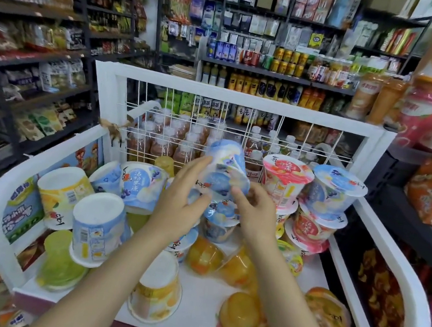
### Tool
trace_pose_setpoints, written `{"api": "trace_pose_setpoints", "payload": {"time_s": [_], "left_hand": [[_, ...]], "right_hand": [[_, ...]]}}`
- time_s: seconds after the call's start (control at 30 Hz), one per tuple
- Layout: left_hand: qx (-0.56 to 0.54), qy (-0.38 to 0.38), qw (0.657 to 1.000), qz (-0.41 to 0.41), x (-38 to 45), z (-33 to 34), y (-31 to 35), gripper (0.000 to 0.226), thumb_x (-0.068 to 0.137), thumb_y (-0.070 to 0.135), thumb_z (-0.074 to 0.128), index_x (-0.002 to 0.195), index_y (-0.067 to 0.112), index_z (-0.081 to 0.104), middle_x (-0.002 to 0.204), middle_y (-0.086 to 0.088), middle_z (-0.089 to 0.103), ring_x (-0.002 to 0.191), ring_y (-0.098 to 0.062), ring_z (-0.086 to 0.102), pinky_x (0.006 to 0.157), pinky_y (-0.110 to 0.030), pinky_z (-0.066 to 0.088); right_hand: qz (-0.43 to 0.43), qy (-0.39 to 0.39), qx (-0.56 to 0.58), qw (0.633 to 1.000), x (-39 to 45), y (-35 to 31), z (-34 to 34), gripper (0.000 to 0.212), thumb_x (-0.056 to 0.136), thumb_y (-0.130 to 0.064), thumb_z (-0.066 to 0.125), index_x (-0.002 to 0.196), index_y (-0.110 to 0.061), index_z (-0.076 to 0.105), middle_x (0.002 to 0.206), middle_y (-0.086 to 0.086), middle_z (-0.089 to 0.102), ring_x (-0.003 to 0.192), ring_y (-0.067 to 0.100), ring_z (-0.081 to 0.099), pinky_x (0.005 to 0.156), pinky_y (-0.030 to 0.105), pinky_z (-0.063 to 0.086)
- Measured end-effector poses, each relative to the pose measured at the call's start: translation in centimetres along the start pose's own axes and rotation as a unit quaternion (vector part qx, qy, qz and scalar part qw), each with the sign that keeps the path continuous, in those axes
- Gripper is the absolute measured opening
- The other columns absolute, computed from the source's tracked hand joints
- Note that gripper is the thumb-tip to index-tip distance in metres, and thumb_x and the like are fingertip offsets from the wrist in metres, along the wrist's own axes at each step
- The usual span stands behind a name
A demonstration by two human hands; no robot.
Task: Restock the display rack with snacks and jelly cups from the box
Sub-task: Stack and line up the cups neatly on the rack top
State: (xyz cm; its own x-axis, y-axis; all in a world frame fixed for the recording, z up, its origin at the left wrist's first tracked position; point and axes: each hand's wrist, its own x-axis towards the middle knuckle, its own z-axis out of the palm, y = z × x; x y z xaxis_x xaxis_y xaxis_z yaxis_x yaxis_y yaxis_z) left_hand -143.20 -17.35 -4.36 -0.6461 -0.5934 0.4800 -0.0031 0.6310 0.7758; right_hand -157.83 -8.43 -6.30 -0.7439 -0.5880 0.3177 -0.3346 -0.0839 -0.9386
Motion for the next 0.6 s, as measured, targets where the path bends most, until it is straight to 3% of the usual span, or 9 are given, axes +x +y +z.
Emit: {"api": "trace_pose_setpoints", "payload": {"time_s": [0.1, 0.2, 0.23, 0.33, 0.4, 0.47, 0.53, 0.6], "left_hand": [[-0.004, -0.014, 1.000, -0.004, -0.2, 0.5, -0.6, 0.066, 0.096, 0.016, 0.060, 0.141, 0.052, 0.030, 0.134, 0.047, 0.027, 0.123, 0.028, 0.026, 0.097, 0.000, 0.029], [0.014, -0.036, 0.999, -0.033, -0.3, 1.1, -1.5, 0.067, 0.093, 0.029, 0.065, 0.149, 0.044, 0.031, 0.139, 0.022, 0.045, 0.131, -0.003, 0.041, 0.103, -0.031, 0.044], [0.034, -0.048, 0.998, -0.035, -0.5, 1.2, -1.7, 0.068, 0.092, 0.034, 0.066, 0.150, 0.043, 0.030, 0.138, 0.015, 0.047, 0.130, -0.007, 0.041, 0.103, -0.033, 0.043], [0.121, -0.079, 0.989, -0.003, -0.4, 1.7, -2.1, 0.073, 0.084, 0.063, 0.057, 0.149, 0.039, 0.035, 0.134, 0.007, 0.053, 0.129, -0.012, 0.039, 0.103, -0.032, 0.033], [0.250, -0.113, 0.962, 0.019, 0.1, 2.1, -2.6, 0.085, 0.076, 0.081, 0.033, 0.149, 0.038, 0.036, 0.143, 0.006, 0.051, 0.140, -0.016, 0.030, 0.118, -0.040, 0.015], [0.362, -0.135, 0.922, 0.029, 0.7, 2.3, -3.3, 0.089, 0.075, 0.083, 0.012, 0.151, 0.040, 0.030, 0.150, 0.007, 0.046, 0.148, -0.017, 0.018, 0.121, -0.045, -0.004], [0.414, -0.138, 0.898, 0.047, 0.8, 2.4, -3.8, 0.086, 0.079, 0.078, 0.001, 0.153, 0.040, 0.023, 0.153, 0.007, 0.043, 0.151, -0.019, 0.014, 0.119, -0.047, -0.007], [0.424, -0.140, 0.892, 0.068, 0.6, 2.3, -4.1, 0.084, 0.081, 0.074, -0.001, 0.155, 0.040, 0.019, 0.159, 0.004, 0.034, 0.152, -0.022, 0.011, 0.119, -0.047, -0.008]], "right_hand": [[-0.024, 0.017, -0.050, 0.998, -1.2, 0.5, -1.0, 0.012, 0.094, -0.034, 0.065, 0.094, -0.022, 0.069, 0.077, 0.008, 0.069, 0.069, 0.024, 0.064, 0.065, 0.046, 0.053], [-0.024, 0.046, -0.073, 0.996, -2.0, 1.0, -1.7, 0.001, 0.095, -0.031, 0.065, 0.095, -0.032, 0.066, 0.079, 0.012, 0.069, 0.064, 0.017, 0.060, 0.066, 0.046, 0.051], [-0.019, 0.053, -0.074, 0.996, -2.3, 1.1, -1.9, 0.005, 0.094, -0.031, 0.066, 0.099, -0.031, 0.066, 0.080, 0.012, 0.069, 0.067, 0.019, 0.061, 0.068, 0.047, 0.051], [-0.005, 0.061, -0.073, 0.995, -2.7, 1.8, -2.5, 0.028, 0.092, -0.034, 0.068, 0.119, -0.025, 0.064, 0.082, 0.005, 0.071, 0.077, 0.021, 0.067, 0.072, 0.048, 0.056], [-0.008, 0.046, -0.078, 0.996, -2.8, 2.0, -2.9, 0.036, 0.092, -0.029, 0.068, 0.126, -0.029, 0.058, 0.084, 0.002, 0.071, 0.079, 0.019, 0.068, 0.073, 0.041, 0.057], [-0.035, 0.018, -0.109, 0.993, -2.9, 2.2, -3.1, 0.036, 0.092, -0.022, 0.068, 0.126, -0.030, 0.059, 0.094, 0.002, 0.068, 0.084, 0.012, 0.065, 0.078, 0.030, 0.055], [-0.071, -0.009, -0.172, 0.983, -3.0, 2.6, -3.2, 0.032, 0.092, -0.022, 0.068, 0.123, -0.028, 0.064, 0.110, 0.001, 0.062, 0.093, 0.010, 0.060, 0.088, 0.025, 0.051], [-0.087, -0.033, -0.238, 0.967, -3.4, 2.8, -3.1, 0.035, 0.094, -0.027, 0.066, 0.128, -0.025, 0.062, 0.121, 0.001, 0.055, 0.096, 0.008, 0.053, 0.088, 0.009, 0.041]]}}
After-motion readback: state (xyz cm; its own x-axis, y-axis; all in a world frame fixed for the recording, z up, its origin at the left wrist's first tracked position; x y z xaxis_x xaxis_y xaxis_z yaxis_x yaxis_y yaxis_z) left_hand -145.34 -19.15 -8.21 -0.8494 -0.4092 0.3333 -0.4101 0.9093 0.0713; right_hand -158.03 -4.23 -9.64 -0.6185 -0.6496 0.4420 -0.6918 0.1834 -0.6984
